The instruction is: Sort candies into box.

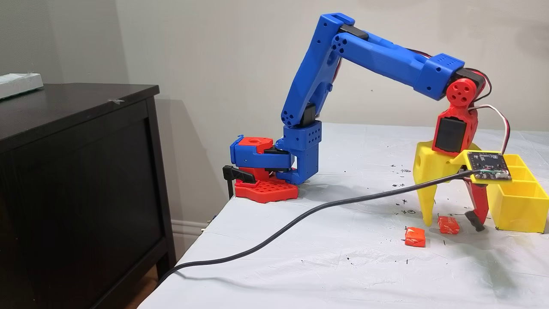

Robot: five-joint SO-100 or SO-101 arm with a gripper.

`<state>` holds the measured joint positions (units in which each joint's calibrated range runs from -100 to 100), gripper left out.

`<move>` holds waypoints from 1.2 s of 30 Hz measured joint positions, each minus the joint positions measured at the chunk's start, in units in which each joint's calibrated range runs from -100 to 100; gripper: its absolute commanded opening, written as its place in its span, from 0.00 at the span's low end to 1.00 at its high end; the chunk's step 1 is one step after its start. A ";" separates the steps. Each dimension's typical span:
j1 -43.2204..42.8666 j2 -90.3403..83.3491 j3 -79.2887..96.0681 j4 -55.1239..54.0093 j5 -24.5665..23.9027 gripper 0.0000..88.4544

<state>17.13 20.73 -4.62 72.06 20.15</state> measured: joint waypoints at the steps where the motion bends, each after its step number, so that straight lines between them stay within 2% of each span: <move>1: 0.00 0.34 0.00 0.00 -0.10 0.30; 6: -0.08 1.10 -1.11 0.00 -0.20 0.24; 16: -0.55 2.54 -3.42 0.16 -0.73 0.19; 23: -0.62 4.40 -5.56 0.95 -0.83 0.00; 36: -0.16 0.51 -5.47 5.87 -0.88 0.00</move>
<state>16.97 21.24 -10.09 77.94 19.27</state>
